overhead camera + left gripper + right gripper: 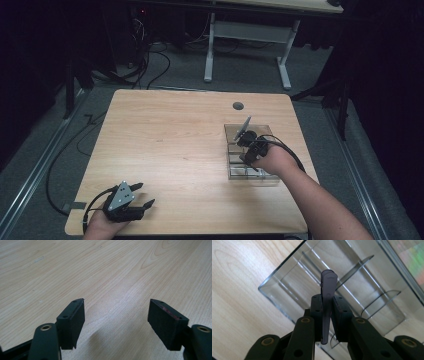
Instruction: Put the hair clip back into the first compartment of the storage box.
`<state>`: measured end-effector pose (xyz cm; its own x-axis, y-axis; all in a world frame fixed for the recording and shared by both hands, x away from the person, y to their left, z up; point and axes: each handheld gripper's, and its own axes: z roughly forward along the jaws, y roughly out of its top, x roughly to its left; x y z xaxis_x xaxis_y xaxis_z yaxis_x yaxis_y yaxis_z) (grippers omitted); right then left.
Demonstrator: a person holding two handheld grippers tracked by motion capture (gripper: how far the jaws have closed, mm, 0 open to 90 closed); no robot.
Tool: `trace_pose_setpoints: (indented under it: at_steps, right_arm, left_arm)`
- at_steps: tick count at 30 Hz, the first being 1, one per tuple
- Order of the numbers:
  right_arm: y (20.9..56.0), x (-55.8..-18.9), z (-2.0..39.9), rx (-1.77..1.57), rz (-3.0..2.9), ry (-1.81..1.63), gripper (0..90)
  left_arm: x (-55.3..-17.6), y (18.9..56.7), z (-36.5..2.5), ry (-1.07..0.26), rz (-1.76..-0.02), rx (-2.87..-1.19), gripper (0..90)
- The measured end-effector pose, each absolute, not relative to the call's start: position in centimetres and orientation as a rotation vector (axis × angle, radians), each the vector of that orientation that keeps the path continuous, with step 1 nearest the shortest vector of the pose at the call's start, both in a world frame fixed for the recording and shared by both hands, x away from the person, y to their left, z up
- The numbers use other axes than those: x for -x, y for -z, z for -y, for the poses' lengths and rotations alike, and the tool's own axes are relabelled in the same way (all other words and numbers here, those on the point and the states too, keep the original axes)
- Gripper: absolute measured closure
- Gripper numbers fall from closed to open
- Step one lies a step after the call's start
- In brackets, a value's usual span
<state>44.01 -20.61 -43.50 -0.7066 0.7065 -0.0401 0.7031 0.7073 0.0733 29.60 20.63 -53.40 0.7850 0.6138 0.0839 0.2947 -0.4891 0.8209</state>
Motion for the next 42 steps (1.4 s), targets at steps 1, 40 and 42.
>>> trace_pose_setpoints:
  at_steps: [1, 40, 42]
  right_arm:
    - [43.6, -44.2, 20.6, -1.161, -2.843, -0.089, 80.0]
    - [46.2, -48.7, 18.0, -1.135, -2.865, -0.048, 79.8]
    - [46.3, -48.7, 17.9, -1.137, -2.864, -0.041, 79.8]
  left_arm:
    - [-29.6, 53.4, -20.6, -0.466, -0.673, -2.105, 30.3]
    - [-29.6, 53.4, -20.7, -0.458, -0.669, -2.101, 30.3]
    - [-29.6, 53.4, -20.7, -0.457, -0.669, -2.101, 30.2]
